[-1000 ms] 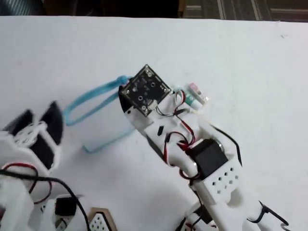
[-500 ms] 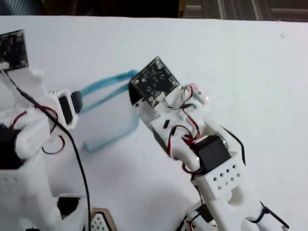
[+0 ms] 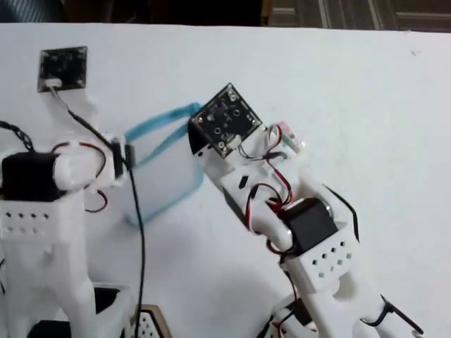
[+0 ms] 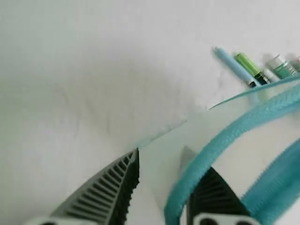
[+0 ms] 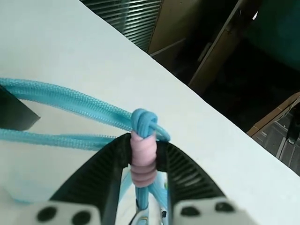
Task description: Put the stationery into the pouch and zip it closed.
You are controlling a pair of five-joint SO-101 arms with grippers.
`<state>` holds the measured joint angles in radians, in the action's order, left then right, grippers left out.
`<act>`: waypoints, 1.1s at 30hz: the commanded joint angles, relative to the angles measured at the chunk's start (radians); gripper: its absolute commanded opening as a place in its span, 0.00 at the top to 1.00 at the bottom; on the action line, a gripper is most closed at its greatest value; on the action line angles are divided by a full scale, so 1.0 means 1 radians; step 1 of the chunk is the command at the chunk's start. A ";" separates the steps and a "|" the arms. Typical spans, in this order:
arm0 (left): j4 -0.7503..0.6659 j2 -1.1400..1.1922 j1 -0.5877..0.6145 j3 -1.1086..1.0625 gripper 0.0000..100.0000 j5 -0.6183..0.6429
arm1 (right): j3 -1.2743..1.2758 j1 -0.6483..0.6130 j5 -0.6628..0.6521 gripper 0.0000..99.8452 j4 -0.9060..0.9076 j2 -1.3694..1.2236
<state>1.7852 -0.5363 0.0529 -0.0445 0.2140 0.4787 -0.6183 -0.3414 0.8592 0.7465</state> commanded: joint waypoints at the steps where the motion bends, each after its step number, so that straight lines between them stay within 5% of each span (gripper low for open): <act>1: 0.006 0.031 -0.005 -0.018 0.89 -0.068 | 0.026 0.013 -0.005 0.98 0.001 -0.015; 4: 0.005 0.054 0.004 0.034 0.98 -0.138 | 0.052 0.013 -0.005 0.98 0.001 -0.012; 10: 0.005 0.059 0.005 0.044 0.98 -0.104 | 0.031 0.013 0.003 0.97 0.010 0.022; 19: 0.002 0.058 0.005 0.046 0.98 -0.106 | -0.064 0.012 0.009 0.63 0.285 0.240; 26: 0.000 0.061 0.004 0.044 0.98 -0.112 | -0.296 0.074 0.239 0.63 0.631 0.298; 30: 0.000 0.061 0.004 0.037 0.98 -0.160 | -0.336 0.260 0.256 0.63 0.743 0.130; 33: 0.000 0.061 0.004 0.037 0.98 -0.173 | -0.356 0.285 0.247 0.63 0.745 -0.061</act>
<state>1.7883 -0.4841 0.0529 -0.0184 0.0591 0.1642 -0.3652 -0.0974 1.5927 0.8477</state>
